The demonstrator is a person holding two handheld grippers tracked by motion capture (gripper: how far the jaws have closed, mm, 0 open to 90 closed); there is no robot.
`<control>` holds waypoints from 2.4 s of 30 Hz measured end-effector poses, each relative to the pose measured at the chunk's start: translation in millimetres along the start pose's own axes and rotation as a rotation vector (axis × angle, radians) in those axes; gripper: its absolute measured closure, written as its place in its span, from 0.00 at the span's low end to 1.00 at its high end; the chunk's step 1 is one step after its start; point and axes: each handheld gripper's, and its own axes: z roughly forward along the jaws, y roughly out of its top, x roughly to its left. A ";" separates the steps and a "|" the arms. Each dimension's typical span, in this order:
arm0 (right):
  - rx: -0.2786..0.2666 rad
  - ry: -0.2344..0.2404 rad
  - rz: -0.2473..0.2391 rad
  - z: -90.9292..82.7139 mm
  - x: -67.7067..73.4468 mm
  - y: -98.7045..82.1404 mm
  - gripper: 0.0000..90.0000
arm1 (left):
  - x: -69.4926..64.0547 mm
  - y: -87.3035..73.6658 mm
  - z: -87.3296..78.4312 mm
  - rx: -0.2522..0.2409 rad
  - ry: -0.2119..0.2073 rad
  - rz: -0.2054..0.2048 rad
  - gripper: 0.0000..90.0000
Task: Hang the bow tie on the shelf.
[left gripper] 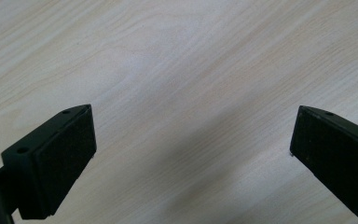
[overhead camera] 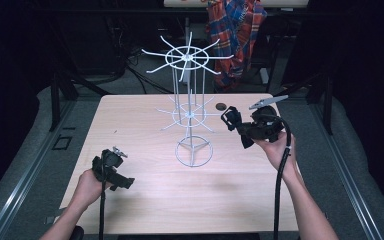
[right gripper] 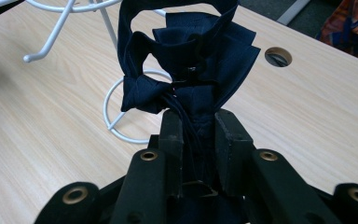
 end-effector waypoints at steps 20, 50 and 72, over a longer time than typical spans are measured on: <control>0.044 0.043 0.000 24.7 -0.6 2.4 0.83 | 0.4 0.8 1.7 0.006 0.001 0.004 0.00; 0.067 0.066 -0.046 40.6 15.4 6.5 0.83 | -0.3 -0.6 -0.9 -0.002 0.005 -0.001 0.00; 0.083 0.050 -0.063 54.1 19.8 3.2 0.83 | -0.5 -1.2 -2.6 -0.007 -0.001 -0.001 0.00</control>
